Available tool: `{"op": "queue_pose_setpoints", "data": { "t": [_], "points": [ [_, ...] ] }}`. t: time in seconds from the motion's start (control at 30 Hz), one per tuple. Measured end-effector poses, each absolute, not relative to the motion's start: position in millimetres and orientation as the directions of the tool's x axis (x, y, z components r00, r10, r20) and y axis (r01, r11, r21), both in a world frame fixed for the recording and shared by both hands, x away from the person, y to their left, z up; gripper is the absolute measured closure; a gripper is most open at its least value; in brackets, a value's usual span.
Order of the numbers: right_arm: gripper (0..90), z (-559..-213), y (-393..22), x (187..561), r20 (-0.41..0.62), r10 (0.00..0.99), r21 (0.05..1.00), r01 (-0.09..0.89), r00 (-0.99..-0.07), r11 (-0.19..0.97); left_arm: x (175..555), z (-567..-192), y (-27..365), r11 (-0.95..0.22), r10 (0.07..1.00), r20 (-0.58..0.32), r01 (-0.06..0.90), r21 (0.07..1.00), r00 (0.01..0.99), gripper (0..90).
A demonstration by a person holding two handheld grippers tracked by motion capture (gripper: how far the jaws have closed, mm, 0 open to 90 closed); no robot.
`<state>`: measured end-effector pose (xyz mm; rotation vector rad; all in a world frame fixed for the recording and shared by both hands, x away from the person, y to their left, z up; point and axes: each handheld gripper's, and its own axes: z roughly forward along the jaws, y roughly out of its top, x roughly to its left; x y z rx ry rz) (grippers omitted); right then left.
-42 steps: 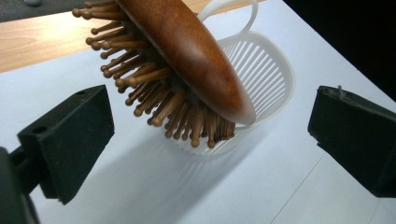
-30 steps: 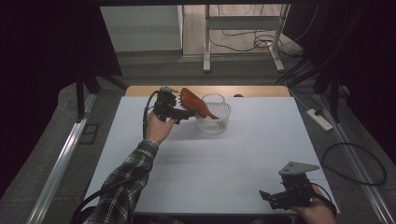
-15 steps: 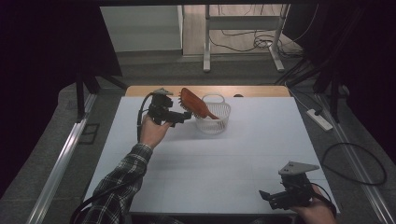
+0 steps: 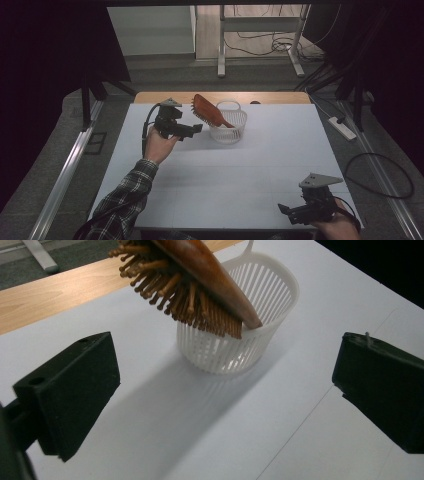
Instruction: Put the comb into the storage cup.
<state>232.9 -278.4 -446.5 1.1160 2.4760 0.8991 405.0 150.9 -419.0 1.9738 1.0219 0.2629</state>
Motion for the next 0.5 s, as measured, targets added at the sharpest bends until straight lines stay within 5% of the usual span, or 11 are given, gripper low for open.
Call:
{"op": "queue_pose_setpoints", "data": {
  "t": [0.5],
  "points": [
    [0.0, -446, -280, 234, -0.014, 0.788, 0.652, 0.592, -0.615, 0.474, 385, -428, 159, -0.308, 0.73, -0.165, 0.534, 0.787, 0.663, 0.0]
  ]
}}
